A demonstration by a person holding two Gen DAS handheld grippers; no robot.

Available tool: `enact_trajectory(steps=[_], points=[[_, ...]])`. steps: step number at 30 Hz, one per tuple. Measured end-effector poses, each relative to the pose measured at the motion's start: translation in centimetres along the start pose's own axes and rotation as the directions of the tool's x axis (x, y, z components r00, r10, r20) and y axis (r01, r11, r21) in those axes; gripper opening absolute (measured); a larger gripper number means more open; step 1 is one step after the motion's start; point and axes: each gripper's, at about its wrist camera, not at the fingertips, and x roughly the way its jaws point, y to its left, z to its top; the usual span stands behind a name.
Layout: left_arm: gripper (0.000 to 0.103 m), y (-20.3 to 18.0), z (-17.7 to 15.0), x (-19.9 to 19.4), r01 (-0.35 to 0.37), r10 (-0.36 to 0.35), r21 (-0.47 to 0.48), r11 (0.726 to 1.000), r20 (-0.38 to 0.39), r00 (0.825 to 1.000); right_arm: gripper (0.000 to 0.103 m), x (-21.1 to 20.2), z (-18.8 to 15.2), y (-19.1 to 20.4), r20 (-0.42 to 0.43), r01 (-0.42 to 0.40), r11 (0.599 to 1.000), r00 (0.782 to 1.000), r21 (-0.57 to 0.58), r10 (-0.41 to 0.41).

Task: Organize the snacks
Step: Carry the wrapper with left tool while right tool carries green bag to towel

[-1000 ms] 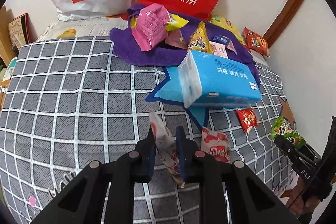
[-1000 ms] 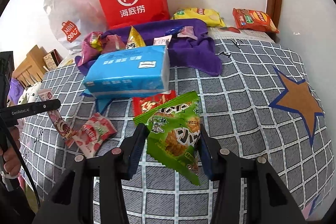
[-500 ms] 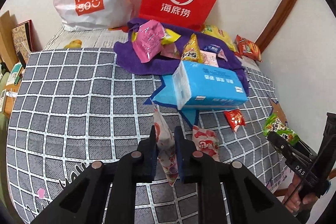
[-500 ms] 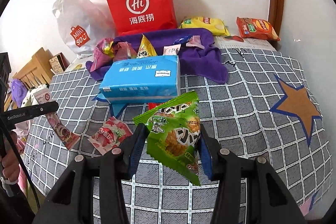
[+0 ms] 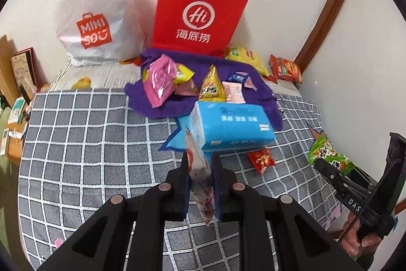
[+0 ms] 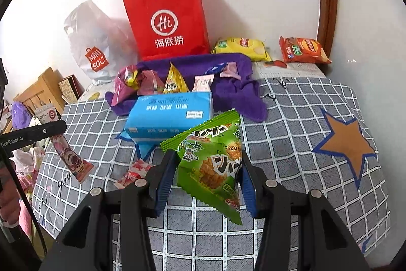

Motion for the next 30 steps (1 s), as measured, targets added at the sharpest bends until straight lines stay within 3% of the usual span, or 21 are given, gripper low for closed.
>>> enact_trajectory(steps=[15, 30], points=[[0.015, -2.5, 3.9, -0.9, 0.027, -0.029, 0.034, 0.999, 0.048, 0.998, 0.048, -1.6, 5.3, -0.1, 0.063, 0.041, 0.999, 0.997, 0.013, -0.042], [0.015, -2.4, 7.7, 0.8, 0.015, -0.018, 0.052, 0.999, 0.056, 0.998, 0.048, 0.7, 9.8, 0.4, 0.066, 0.033, 0.999, 0.997, 0.013, -0.034]])
